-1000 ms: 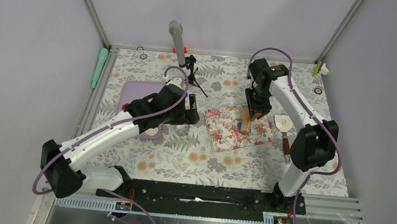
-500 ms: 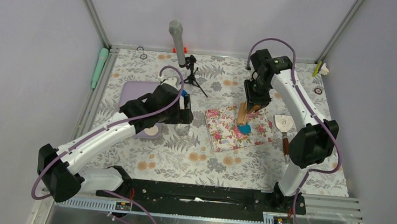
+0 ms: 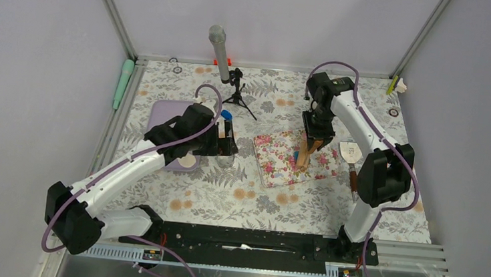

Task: Roll out the dumpling wrappers from the dough
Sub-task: Flatten out the dough on the work surface.

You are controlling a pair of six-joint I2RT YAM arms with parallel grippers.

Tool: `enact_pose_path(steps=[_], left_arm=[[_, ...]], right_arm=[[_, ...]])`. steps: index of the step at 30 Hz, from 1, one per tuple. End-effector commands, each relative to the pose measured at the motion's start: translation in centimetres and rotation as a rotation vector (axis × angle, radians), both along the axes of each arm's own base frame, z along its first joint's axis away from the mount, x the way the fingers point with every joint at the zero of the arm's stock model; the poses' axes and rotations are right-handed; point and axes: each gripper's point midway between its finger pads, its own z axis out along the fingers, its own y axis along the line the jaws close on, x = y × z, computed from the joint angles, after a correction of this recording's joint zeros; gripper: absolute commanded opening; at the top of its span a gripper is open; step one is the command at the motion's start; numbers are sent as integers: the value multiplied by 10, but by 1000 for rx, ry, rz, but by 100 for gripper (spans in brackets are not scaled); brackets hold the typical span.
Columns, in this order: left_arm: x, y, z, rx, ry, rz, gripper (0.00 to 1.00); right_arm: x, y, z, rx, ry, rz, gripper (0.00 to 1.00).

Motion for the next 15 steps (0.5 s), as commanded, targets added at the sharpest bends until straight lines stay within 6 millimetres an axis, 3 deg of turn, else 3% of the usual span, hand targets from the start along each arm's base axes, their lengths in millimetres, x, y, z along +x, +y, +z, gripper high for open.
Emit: enact_pose_path(steps=[1,5,11,15], left_arm=[[8,-9,6,-36,-22,-27,91],[8,-11,5,-48,-9,-32,92],[6,-9,-1,-31,-1,-52,92],[5,-14,-5,-32,30,-75,92]], right_arm=[[12,1,4,13,-7,-7,0],[18,-4,-12,-9,21,-34,0],[12,-8,-43,-36,90,-50,0],[16,-2,-48,-12,94,-57,0]])
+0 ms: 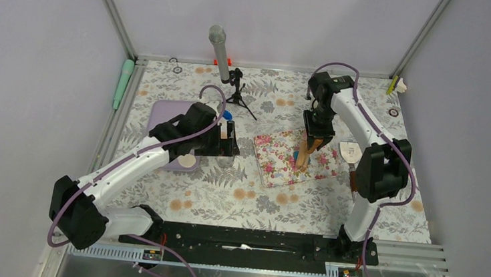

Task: Roll out the dumpling wrappers from the dough
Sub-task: Flatten out the dough on the work surface.

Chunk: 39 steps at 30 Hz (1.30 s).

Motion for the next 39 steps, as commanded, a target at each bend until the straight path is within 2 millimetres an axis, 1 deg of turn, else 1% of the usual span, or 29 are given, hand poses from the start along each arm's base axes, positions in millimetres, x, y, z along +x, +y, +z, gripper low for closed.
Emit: enact_pose_path(steps=[1,5,7,9,12,16,20,23,28,32,36,39], left_arm=[[5,-12,8,-41,-10,-48,92],[8,-19,14,-61,-12,-64,93],[9,-19,12,-54,-13,-63,93],[10,-19,11,-48,-9,-65,93],[9,-20,10,-49,1,-69,94],[11,-22,11,-55,4,-67,94],[13,-28,8,-63,11,-86,94],[16,-30,7,-52,17,-93,94],[17,-31,7,-53,17,-94,94],[17,-30,7,-51,17,-90,94],[14,-33,3,-56,30,-112,94],[13,-35,0,-51,40,-121,94]], right_arm=[[10,3,-38,-14,51,-20,0],[21,10,-46,4,69,-21,0],[26,13,-50,8,75,-19,0],[31,12,-57,4,86,-28,0],[32,7,-69,-15,115,-38,0],[33,10,-81,-5,132,-54,0],[42,18,-78,27,101,-77,0],[54,23,-71,40,58,-102,0],[62,28,-76,51,47,-125,0],[68,37,-74,97,27,-138,0],[75,52,-66,161,-4,-132,0],[79,61,-59,171,-32,-115,0]])
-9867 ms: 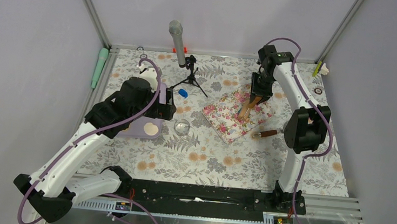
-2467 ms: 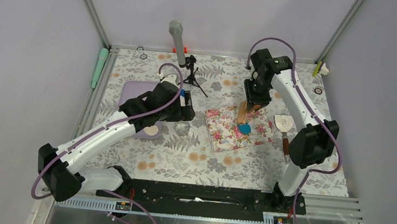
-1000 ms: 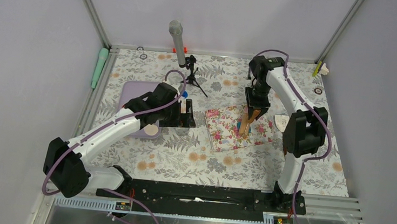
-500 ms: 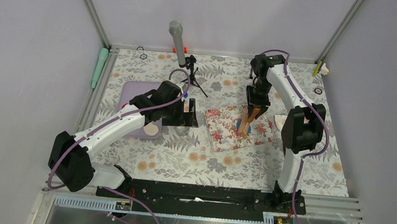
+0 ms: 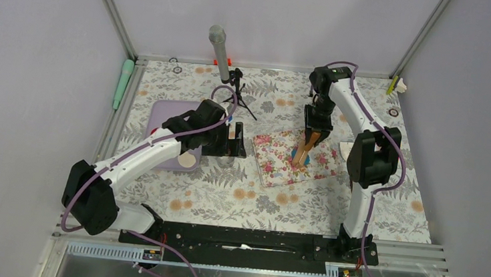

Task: Roll out the dumpling wrappers from the dough
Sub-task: Flatten out the dough on the work surface.

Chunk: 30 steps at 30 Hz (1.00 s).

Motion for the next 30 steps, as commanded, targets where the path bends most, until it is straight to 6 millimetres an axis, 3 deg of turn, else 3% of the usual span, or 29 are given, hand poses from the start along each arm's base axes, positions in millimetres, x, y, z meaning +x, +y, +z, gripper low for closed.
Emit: enact_pose_path(steps=[1,9,14,20,24,30], left_arm=[[11,-14,19,-50,-58,-35,94],[11,-13,23,-46,-75,-42,92],[12,-14,24,-46,-77,-42,92],[19,-11,23,-22,-93,-14,90],[42,-2,14,57,-113,100,83],[89,1,-18,223,-114,219,71]], right_arm=[[63,52,-50,135,-170,5,0],[76,67,-20,224,-255,6,0],[76,65,-17,211,-257,12,0],[49,34,-24,85,-220,29,0],[29,32,-23,113,-208,20,0],[21,26,-16,109,-223,16,0]])
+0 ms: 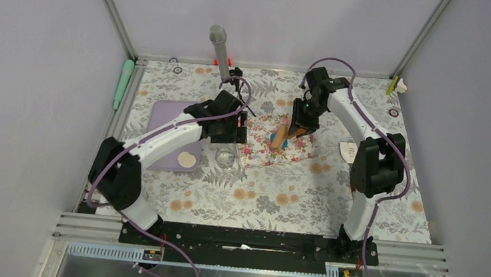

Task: Roll out the dumpling wrappers from the dough
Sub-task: Flatten out the dough on the work surface.

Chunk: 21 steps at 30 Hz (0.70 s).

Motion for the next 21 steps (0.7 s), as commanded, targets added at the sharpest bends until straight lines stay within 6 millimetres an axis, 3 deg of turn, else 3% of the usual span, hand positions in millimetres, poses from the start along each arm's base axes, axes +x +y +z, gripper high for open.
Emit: enact_pose_path(steps=[1,6,12,21], left_arm=[[44,3,-9,103,-71,123,69],[61,-3,-23,139,-82,156,65],[84,-1,-43,228,-152,188,63],[110,-36,-55,214,-142,142,60]], right_arm=[[-17,-28,-8,-133,28,-11,0],[-19,-35,7,-87,2,-34,0],[-6,-24,32,23,-74,-54,0],[-5,-22,39,39,-92,-53,0]])
